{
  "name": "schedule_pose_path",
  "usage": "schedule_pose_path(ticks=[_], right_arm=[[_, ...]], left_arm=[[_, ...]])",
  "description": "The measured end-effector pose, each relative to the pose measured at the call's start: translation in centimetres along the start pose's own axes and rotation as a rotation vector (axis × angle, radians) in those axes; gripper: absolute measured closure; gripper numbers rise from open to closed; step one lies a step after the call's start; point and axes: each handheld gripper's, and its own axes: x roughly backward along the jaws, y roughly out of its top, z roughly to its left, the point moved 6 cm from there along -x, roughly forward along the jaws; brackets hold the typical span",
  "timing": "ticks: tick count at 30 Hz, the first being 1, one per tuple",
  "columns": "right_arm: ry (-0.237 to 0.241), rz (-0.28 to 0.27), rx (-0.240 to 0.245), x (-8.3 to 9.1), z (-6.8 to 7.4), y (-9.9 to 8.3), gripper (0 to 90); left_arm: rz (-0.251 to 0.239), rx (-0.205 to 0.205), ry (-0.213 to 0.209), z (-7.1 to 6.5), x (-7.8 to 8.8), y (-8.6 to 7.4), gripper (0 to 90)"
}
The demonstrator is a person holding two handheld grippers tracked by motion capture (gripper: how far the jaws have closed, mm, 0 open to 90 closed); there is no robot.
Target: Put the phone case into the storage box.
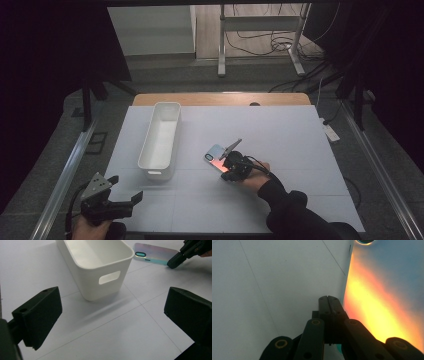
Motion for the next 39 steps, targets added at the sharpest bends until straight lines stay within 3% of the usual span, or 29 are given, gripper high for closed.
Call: schedule_pose_path(ticks=[9, 12, 17, 28, 39], right_arm=[[-0.007, -0.001, 0.009, 0.1, 0.3, 0.1, 89.0], [-0.011, -0.013, 0.024, 0.4, 0.6, 0.4, 84.6], [-0.026, -0.036, 0.031, 1.0, 0.8, 0.8, 72.4], [-0.068, -0.07, -0.003, 1.7, 0.2, 1.5, 41.4], [-0.089, -0.062, -0.003, 1.4, -0.5, 1.7, 25.3]], left_arm=[[0.001, -0.001, 0.0, 0.0, 0.0, 0.0, 2.0], [0.001, -0.001, 0.0, 0.0, 0.0, 0.0, 2.1], [0.001, -0.001, 0.002, 0.0, 0.0, 0.0, 2.1], [0.005, -0.001, 0.001, 0.0, -0.1, 0.0, 2.3], [0.007, -0.002, 0.002, 0.0, -0.1, 0.0, 2.4]])
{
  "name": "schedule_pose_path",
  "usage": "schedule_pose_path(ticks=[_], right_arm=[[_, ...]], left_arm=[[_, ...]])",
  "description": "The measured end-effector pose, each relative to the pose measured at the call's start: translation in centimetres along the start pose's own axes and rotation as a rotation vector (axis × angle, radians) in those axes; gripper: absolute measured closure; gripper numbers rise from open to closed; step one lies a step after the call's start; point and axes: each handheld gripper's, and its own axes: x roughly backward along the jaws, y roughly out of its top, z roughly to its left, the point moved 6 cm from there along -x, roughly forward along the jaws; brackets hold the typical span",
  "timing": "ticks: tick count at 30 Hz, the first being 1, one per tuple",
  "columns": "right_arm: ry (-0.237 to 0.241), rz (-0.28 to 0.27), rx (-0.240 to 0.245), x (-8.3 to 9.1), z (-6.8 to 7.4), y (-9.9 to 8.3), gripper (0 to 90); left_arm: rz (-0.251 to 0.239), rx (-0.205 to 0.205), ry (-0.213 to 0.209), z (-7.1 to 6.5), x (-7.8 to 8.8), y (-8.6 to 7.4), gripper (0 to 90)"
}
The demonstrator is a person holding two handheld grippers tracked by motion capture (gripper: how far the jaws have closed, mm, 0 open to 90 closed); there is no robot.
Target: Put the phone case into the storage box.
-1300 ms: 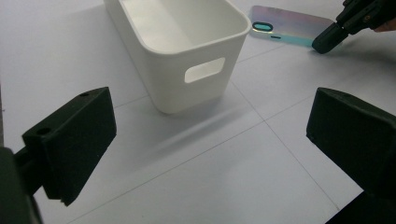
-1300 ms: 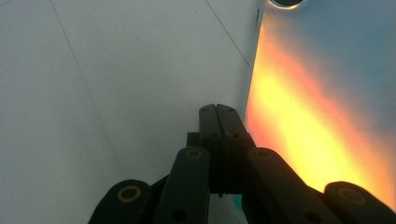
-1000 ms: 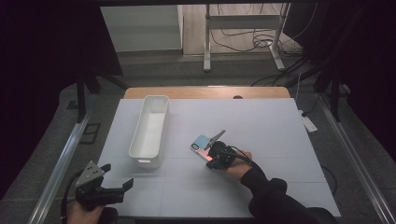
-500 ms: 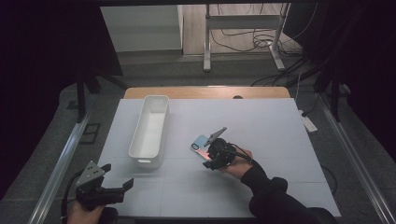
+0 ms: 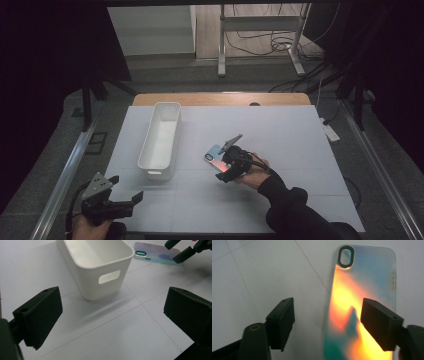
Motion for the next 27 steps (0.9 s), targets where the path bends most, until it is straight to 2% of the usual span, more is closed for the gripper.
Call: schedule_pose_path(ticks=[1, 6, 14, 18, 27], right_arm=[[0.0, 0.0, 0.0, 0.0, 0.0, 0.0, 25.3], [-0.033, 0.005, -0.018, -0.2, -1.0, -0.1, 12.1], [-0.07, 0.012, -0.062, -0.1, -2.3, -0.4, 0.0], [-0.073, 0.005, -0.081, 0.0, -3.0, -0.5, 0.0], [-0.069, 0.04, -0.081, -0.8, -3.0, -0.8, 0.0]], left_arm=[[0.0, 0.0, 0.0, 0.0, 0.0, 0.0, 2.4], [0.001, 0.001, -0.002, 0.0, 0.0, 0.0, 2.4], [0.002, 0.0, -0.001, 0.0, 0.0, 0.0, 2.5], [0.003, -0.001, 0.0, 0.0, 0.0, 0.0, 2.5], [0.004, -0.002, 0.0, 0.0, 0.0, 0.0, 2.5]])
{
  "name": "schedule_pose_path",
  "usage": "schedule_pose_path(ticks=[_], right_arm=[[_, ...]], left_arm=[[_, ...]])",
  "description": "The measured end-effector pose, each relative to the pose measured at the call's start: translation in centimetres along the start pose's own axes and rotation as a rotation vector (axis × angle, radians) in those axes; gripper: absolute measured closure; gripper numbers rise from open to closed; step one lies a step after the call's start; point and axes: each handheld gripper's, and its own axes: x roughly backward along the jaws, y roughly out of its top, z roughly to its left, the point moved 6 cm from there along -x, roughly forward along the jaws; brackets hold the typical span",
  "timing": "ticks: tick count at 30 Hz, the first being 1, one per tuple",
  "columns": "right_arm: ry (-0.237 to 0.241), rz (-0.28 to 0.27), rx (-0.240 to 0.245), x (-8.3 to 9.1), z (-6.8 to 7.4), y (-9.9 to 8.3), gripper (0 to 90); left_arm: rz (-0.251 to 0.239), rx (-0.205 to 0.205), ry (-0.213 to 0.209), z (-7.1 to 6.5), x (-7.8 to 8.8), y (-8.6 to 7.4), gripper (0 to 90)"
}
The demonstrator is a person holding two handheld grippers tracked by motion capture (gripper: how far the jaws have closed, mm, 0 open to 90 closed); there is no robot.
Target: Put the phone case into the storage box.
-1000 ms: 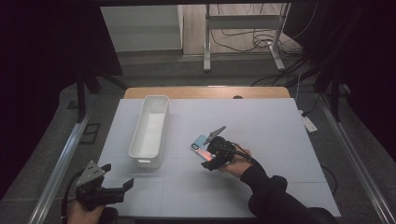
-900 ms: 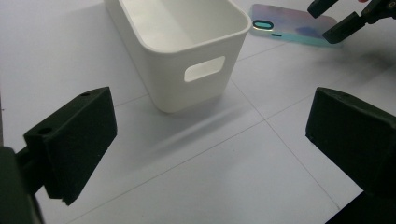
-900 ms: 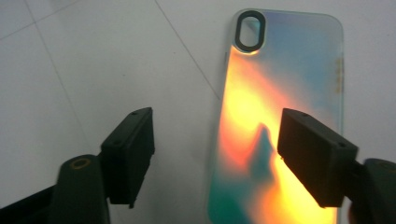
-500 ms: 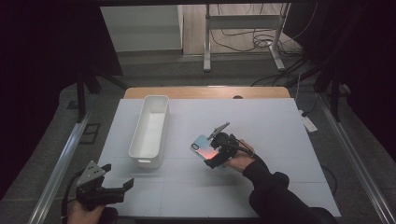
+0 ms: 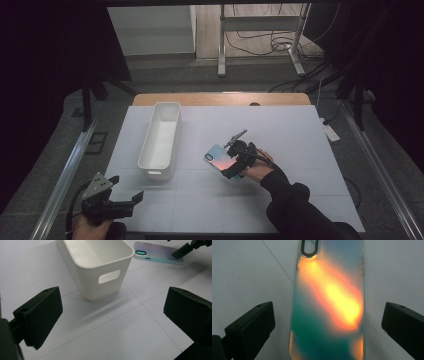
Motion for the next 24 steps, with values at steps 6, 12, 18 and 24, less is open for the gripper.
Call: schedule_pose_path(ticks=[6, 12, 18, 24], right_arm=[[-0.005, 0.038, 0.008, -1.0, -0.1, -0.5, 0.0], [-0.009, 0.069, 0.021, -1.8, -0.2, -0.9, 0.0], [-0.024, 0.073, 0.028, -1.8, 0.0, -1.0, 0.0], [-0.029, 0.086, 0.025, -1.8, 0.0, -0.9, 0.0]], left_arm=[[0.0, 0.001, -0.001, 0.0, 0.0, 0.0, 2.6], [0.001, 0.001, -0.001, 0.0, 0.0, 0.0, 2.6], [0.002, -0.002, 0.0, 0.0, 0.0, 0.0, 2.6], [0.003, -0.002, 0.001, 0.0, 0.0, 0.0, 2.7]])
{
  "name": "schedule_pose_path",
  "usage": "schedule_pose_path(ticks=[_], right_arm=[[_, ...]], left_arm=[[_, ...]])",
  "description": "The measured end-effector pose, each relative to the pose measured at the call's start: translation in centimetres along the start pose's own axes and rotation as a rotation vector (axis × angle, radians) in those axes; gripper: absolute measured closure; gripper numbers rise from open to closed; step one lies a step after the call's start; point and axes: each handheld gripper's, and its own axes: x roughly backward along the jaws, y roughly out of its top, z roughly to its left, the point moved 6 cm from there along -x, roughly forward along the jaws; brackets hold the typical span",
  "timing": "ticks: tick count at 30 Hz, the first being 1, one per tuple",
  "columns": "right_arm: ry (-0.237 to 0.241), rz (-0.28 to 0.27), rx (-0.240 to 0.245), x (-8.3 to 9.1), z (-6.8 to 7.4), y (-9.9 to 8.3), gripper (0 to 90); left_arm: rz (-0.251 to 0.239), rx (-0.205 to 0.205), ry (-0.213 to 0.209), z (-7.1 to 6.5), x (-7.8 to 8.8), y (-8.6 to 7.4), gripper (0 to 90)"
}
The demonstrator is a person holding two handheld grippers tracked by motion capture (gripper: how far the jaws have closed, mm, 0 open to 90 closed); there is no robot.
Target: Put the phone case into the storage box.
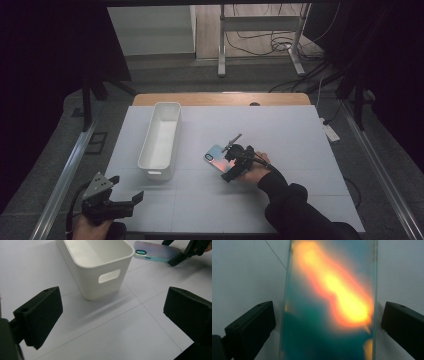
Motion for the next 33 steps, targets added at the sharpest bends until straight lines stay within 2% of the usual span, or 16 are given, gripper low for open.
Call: schedule_pose_path(ticks=[4, 6, 25, 33], right_arm=[[0.005, 0.004, 0.0, 0.2, 0.1, 0.0, 4.8], [0.006, 0.009, 0.008, 0.6, 0.2, 0.0, 15.2], [0.0, 0.006, 0.003, 0.8, 0.4, 0.1, 16.8], [0.015, -0.024, 0.005, 1.4, 0.6, 0.2, 16.8]], left_arm=[[0.0, 0.0, 0.0, 0.0, 0.0, 0.0, 2.6], [0.0, -0.001, 0.001, 0.0, 0.0, 0.0, 2.7], [0.002, 0.008, 0.012, 0.1, 0.0, 0.0, 2.1], [-0.004, 0.006, 0.007, 0.1, 0.0, 0.1, 1.9]])
